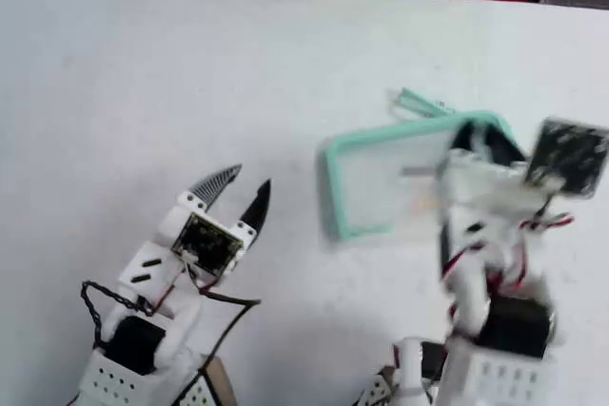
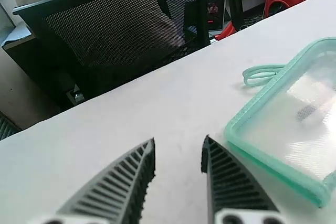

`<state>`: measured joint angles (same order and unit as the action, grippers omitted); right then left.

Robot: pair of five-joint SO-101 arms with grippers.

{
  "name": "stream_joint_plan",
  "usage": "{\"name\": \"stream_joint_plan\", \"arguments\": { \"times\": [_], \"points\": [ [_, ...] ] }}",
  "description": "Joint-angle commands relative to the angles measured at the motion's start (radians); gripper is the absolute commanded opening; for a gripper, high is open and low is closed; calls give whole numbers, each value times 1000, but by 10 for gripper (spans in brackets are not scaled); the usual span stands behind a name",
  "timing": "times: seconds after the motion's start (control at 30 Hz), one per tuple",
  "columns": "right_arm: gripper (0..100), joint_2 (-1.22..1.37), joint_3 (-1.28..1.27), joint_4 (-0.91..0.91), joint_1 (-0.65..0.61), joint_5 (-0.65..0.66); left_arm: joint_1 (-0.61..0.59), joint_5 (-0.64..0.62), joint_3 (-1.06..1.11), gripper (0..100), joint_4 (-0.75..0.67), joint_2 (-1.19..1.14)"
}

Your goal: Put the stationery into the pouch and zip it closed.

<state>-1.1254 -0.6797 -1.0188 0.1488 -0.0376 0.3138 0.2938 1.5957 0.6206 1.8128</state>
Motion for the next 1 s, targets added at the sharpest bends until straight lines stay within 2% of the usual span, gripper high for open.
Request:
{"name": "stream_joint_plan", "arguments": {
  "times": [0.0,0.17,0.5,0.63,0.8,0.97],
  "points": [
    [109,160,60,7,70,84,-1,12,5,158,2,7],
    [120,473,235,-12,199,170,-1,14,25,158,-5,7],
    [191,1139,853,-372,320,422,-42,14,26,158,-2,7],
    [191,1348,1065,-479,325,514,-39,14,28,158,2,7],
    [191,1578,1258,-519,320,539,-35,14,48,158,-6,7],
    [191,1728,1412,-636,271,614,-35,14,49,158,-6,7]
  ]
}}
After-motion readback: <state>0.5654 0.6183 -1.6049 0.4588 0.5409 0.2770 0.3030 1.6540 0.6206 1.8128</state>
